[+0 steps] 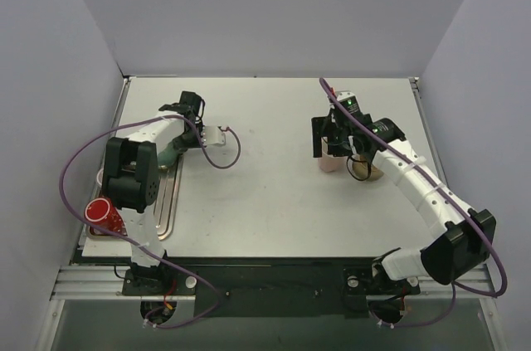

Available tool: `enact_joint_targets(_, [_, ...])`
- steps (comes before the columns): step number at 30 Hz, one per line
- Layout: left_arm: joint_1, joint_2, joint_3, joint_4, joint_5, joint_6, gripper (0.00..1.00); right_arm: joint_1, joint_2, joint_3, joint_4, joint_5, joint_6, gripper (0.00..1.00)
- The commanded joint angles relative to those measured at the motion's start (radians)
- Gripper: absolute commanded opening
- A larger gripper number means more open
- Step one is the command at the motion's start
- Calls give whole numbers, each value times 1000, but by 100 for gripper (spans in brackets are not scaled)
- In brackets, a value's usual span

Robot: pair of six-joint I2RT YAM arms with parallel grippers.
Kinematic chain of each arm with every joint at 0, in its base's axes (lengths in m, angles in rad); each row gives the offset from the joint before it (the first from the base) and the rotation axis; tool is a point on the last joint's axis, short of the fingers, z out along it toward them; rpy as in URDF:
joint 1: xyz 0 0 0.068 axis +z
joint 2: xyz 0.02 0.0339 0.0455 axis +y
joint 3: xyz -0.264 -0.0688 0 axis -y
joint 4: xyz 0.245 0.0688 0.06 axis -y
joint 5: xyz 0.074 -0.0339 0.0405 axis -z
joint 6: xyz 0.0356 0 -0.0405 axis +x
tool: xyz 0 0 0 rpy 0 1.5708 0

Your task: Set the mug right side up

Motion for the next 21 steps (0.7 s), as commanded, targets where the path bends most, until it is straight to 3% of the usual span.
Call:
enact_joint_targets(1, [1, -2, 16, -57, -6, -34, 0, 9, -45, -14, -17, 32, -6, 85])
enact_joint_targets(8, [0, -97, 68, -56, -9, -202, 0, 40, -89, -19, -17, 58, -1, 85])
enact_joint_targets(17, [12, -255, 287, -218, 275, -546, 0, 187, -204, -42, 48, 75, 0, 85])
enact_joint_targets(21, [14, -331, 326, -240, 500, -719, 0, 261, -247, -85, 178, -21, 8, 86])
